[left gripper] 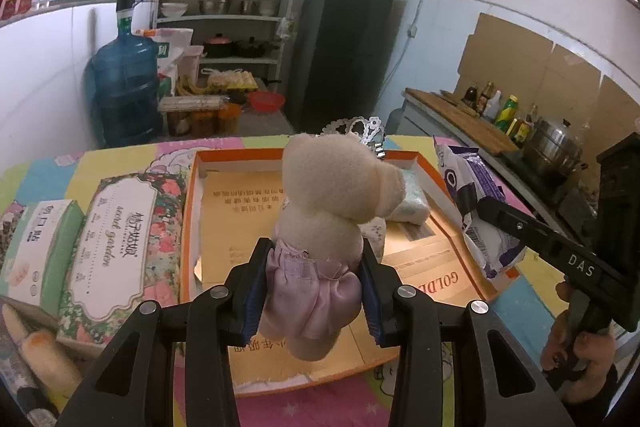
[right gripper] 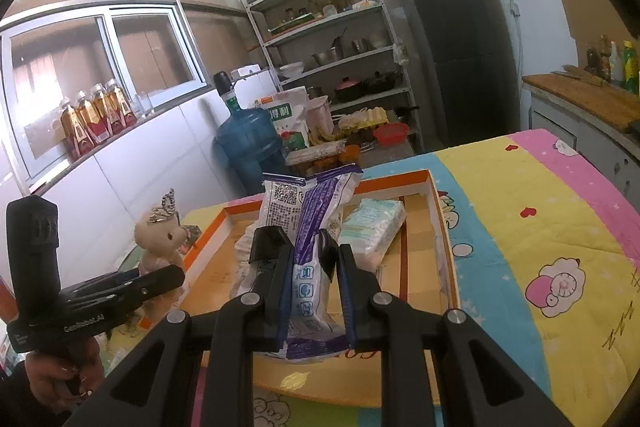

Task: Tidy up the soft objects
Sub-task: 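Carry the teddy bear and snack bag over the orange-rimmed box, then lower the teddy bear into the box with the left tool while the right tool lowers the snack bag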

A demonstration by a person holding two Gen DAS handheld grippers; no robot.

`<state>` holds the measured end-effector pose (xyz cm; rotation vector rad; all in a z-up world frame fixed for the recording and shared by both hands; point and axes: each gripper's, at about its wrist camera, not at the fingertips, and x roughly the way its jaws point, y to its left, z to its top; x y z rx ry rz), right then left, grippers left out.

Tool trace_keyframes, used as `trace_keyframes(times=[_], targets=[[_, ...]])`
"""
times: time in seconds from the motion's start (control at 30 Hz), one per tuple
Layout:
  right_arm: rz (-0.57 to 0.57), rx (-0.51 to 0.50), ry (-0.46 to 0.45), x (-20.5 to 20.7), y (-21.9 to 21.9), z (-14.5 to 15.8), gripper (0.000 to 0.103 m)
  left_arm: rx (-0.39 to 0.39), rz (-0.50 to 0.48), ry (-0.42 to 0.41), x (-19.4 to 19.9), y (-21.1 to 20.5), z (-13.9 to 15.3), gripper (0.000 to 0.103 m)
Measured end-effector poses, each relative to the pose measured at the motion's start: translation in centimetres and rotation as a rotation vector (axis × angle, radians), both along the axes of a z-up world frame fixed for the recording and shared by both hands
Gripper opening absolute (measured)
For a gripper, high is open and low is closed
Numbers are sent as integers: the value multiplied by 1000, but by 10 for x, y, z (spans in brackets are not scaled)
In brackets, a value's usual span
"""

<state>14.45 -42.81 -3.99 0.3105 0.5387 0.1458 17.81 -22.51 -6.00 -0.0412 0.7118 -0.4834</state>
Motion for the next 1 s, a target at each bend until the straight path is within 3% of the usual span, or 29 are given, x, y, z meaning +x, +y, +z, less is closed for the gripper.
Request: trace_keyframes(times=[0.57, 1.0], targets=[[96, -13, 87, 26, 11, -20, 22, 5, 36, 110, 29, -8, -31, 42], [121, -7, 167, 33, 16, -36, 23, 37, 25, 101, 26, -18, -37, 47]])
